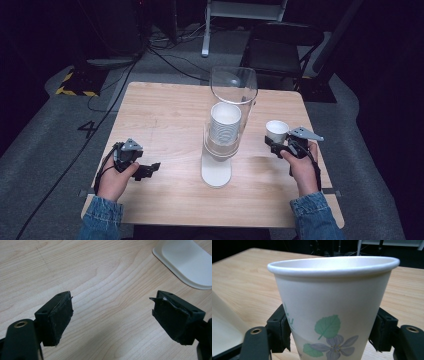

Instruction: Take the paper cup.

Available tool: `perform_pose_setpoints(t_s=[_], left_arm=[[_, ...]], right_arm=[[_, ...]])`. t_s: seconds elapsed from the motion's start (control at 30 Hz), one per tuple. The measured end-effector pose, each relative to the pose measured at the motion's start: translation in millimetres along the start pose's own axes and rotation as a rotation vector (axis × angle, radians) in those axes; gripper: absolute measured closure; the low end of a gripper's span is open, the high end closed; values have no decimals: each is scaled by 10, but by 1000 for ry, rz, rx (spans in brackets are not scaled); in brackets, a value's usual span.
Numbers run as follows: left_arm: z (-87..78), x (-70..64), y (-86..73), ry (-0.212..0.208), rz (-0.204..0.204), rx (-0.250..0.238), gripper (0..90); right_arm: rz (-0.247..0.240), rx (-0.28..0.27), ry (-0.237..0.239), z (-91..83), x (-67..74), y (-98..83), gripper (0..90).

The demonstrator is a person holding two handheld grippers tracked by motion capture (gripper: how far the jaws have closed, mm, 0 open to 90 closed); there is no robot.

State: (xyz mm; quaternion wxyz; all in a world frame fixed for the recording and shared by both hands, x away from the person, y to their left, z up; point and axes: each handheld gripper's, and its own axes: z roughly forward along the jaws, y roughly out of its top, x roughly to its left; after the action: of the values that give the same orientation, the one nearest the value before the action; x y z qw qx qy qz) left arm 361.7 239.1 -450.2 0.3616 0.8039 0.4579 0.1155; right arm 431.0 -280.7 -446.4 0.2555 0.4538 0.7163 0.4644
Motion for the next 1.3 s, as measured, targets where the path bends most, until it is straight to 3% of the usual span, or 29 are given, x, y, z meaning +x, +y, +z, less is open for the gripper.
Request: perform_pose_setpoints(t_s=[0.1,0.23,0.43,0.53,0.9,1.3], left_arm=[[-9,6,-14,4,0,3,165],[-14,4,-22,3,-1,3,165],[-5,1,-25,5,0,7,165],[2,-1,-24,5,4,10,165],[8,-6,-26,4,8,16,165],[12,-9,-15,-2,9,20,165]], right_arm=[[-32,14,-2,28,-63,-13,312],[-40,28,-22,68,-120,-41,313],[18,25,-67,180,-180,-121,312],[33,52,-66,238,-189,-164,311],[10,108,-57,380,-160,-257,308],[3,144,-58,384,-131,-294,298]])
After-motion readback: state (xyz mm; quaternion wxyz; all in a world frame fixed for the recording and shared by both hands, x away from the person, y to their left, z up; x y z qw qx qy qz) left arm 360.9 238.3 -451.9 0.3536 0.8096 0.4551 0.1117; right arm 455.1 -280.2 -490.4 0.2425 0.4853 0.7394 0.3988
